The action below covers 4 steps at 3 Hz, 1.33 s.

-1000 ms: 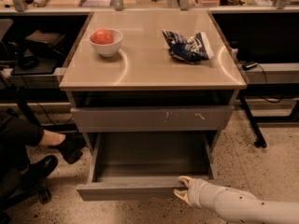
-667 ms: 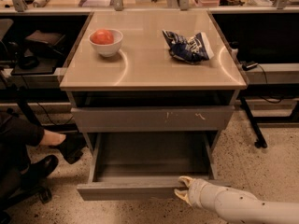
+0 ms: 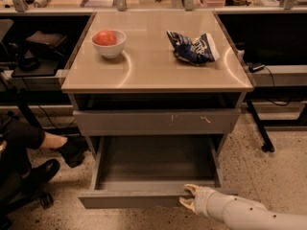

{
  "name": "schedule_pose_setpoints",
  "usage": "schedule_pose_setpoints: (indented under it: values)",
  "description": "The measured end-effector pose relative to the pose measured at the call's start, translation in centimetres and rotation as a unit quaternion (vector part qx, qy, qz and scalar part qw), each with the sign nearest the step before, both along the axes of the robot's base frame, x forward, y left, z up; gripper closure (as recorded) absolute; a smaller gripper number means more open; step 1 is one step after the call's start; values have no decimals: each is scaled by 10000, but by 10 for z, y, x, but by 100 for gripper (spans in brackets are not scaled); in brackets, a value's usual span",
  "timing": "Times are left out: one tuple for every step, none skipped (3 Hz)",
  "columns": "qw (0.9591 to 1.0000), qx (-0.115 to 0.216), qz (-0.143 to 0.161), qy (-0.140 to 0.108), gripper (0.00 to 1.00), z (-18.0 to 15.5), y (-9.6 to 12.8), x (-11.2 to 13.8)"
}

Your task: Open middle drawer

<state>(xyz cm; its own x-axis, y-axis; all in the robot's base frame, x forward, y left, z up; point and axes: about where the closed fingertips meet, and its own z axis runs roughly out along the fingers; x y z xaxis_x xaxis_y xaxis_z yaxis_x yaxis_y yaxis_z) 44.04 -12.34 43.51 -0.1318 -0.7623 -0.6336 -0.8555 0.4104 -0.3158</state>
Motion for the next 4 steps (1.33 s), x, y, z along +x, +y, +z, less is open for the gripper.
schedule_pose_setpoints:
  values:
    - [9995, -54, 294, -140, 100, -8, 3, -27]
    - [9989, -57, 415, -204, 100, -6, 7, -37]
    - [9987, -65, 449, -236, 100, -7, 5, -53]
    - [9987, -65, 449, -236, 100, -5, 5, -53]
